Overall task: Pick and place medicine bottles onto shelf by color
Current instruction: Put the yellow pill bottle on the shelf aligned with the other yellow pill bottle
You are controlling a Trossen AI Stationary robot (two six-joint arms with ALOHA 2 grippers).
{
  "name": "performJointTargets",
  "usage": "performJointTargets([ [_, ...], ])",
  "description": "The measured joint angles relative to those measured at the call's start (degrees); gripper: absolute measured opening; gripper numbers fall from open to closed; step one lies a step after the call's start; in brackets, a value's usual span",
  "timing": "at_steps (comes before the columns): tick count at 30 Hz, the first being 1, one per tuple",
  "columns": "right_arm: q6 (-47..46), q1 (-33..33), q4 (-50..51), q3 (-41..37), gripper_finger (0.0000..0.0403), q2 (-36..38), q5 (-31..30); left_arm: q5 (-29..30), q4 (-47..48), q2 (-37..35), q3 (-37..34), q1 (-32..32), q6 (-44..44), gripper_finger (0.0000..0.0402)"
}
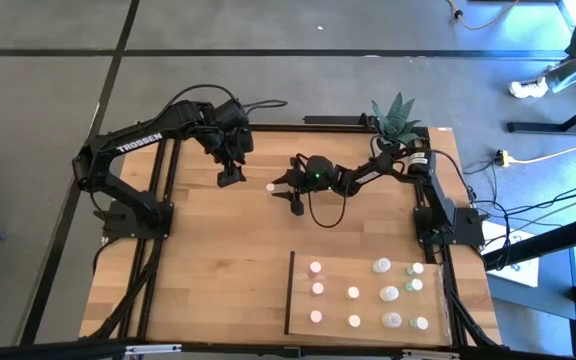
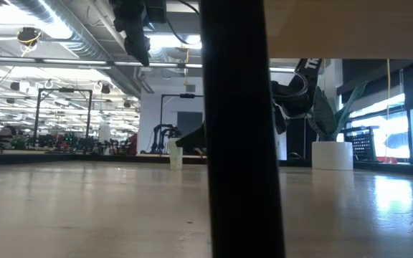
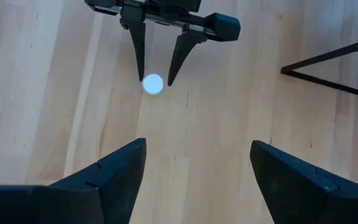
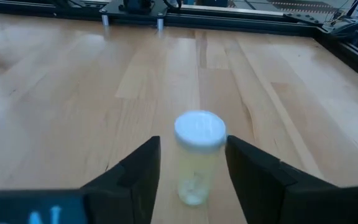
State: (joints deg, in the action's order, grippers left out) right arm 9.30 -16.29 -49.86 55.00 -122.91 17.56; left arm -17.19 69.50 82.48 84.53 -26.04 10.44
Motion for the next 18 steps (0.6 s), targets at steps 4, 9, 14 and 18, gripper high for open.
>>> performJointTargets([
  [4,0.0,0.0,0.0,0.0,0.0190,0.0,0.0,0.0,0.0,0.0,0.0,0.0,-1.2,0.0282],
  [9,0.0,0.0,0.3,0.0,0.0190,1.3,0.0,0.0,0.1,0.0,0.0,0.0,-1.2,0.0282],
  [14,-0.2,-0.1,0.8,0.0,0.0190,2.2,-0.5,0.0,0.1,0.0,0.0,0.0,-1.1,0.0282],
  [18,-0.2,-0.1,3.7,0.0,0.0190,3.0,0.5,0.0,0.1,0.0,0.0,0.0,-0.9,0.0282],
])
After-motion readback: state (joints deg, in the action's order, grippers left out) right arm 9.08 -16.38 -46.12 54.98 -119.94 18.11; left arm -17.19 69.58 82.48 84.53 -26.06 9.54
